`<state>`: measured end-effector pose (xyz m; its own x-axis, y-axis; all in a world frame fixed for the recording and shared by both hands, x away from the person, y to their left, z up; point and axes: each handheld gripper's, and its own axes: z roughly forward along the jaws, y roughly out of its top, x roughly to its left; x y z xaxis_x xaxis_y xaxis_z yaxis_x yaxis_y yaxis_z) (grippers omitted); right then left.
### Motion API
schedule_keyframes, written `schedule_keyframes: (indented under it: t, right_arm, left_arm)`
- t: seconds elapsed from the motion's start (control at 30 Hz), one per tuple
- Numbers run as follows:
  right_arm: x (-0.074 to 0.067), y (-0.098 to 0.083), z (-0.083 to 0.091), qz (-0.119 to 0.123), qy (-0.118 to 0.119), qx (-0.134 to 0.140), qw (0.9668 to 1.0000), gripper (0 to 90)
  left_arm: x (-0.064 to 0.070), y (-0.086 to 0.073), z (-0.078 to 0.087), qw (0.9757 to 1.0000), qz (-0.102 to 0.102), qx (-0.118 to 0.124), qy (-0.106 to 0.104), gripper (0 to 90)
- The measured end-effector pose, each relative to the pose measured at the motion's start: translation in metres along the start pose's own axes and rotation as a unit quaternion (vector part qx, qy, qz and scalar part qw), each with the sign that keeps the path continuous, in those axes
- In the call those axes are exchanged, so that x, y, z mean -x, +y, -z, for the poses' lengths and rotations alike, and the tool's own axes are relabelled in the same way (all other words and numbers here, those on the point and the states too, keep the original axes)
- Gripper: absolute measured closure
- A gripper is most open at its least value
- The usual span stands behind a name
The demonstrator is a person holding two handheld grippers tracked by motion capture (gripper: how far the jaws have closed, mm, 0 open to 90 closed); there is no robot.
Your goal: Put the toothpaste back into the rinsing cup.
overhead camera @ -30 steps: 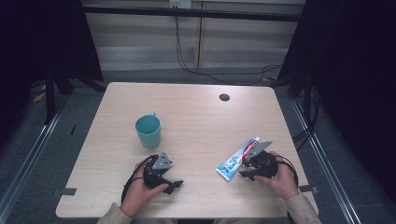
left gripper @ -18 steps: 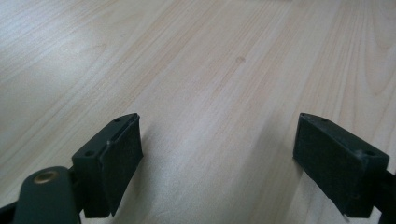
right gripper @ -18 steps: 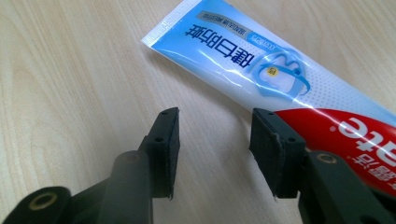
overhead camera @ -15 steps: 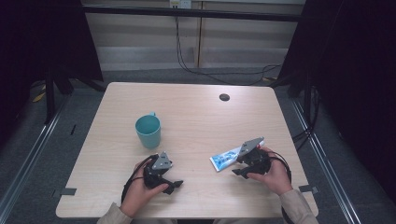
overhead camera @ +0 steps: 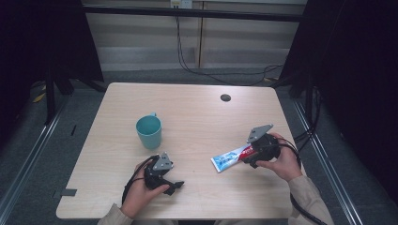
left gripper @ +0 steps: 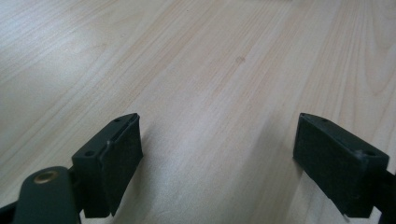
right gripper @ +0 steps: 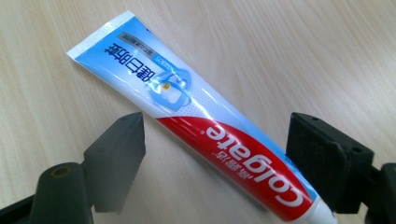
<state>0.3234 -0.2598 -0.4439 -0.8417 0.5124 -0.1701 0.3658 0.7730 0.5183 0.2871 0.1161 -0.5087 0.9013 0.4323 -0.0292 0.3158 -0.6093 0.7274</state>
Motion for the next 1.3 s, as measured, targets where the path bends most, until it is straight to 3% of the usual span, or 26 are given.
schedule_keyframes:
  t: [0.17,0.4,0.67,0.83,0.97,1.0,1.03,1.07,1.13,1.3]
  right_arm:
    - [0.004,0.005,-0.011,0.029,0.015,-0.011,0.9994,17.9]
    - [0.004,0.0,-0.025,0.029,0.028,-0.022,0.9989,16.7]
    - [0.007,-0.002,-0.037,0.039,0.041,-0.012,0.9983,17.5]
    - [0.007,-0.002,-0.041,0.027,0.057,-0.009,0.9979,21.0]
    - [0.007,-0.002,-0.043,0.039,0.055,-0.038,0.997,33.2]
    - [0.008,-0.004,-0.042,0.034,0.06,-0.036,0.997,41.5]
    - [0.008,-0.004,-0.042,0.034,0.06,-0.036,0.997,41.5]
    - [0.009,-0.005,-0.041,0.032,0.07,-0.036,0.9964,51.4]
    - [0.009,-0.005,-0.04,0.035,0.07,-0.04,0.9962,59.3]
    - [0.012,-0.005,-0.036,0.007,0.074,-0.034,0.9966,70.3]
  left_arm:
    - [0.0,0.0,0.0,1.0,0.0,0.0,-0.002,15.2]
    - [0.0,0.0,0.0,1.0,-0.001,0.0,-0.002,15.2]
    - [0.0,0.0,0.0,1.0,-0.001,0.0,-0.002,15.2]
    - [0.0,0.0,0.0,1.0,0.0,0.0,-0.001,15.2]
    - [0.0,0.0,0.0,1.0,0.0,0.0,-0.001,15.2]
    - [0.0,0.0,0.0,1.0,0.0,0.0,-0.002,15.2]
    - [0.0,0.0,0.0,1.0,0.0,0.0,-0.002,15.2]
    - [0.0,0.0,0.0,1.0,0.0,0.0,-0.002,15.2]
    - [0.0,0.0,0.0,1.0,0.0,0.0,-0.002,15.2]
    - [0.0,0.0,0.0,1.0,-0.001,0.0,-0.002,15.2]
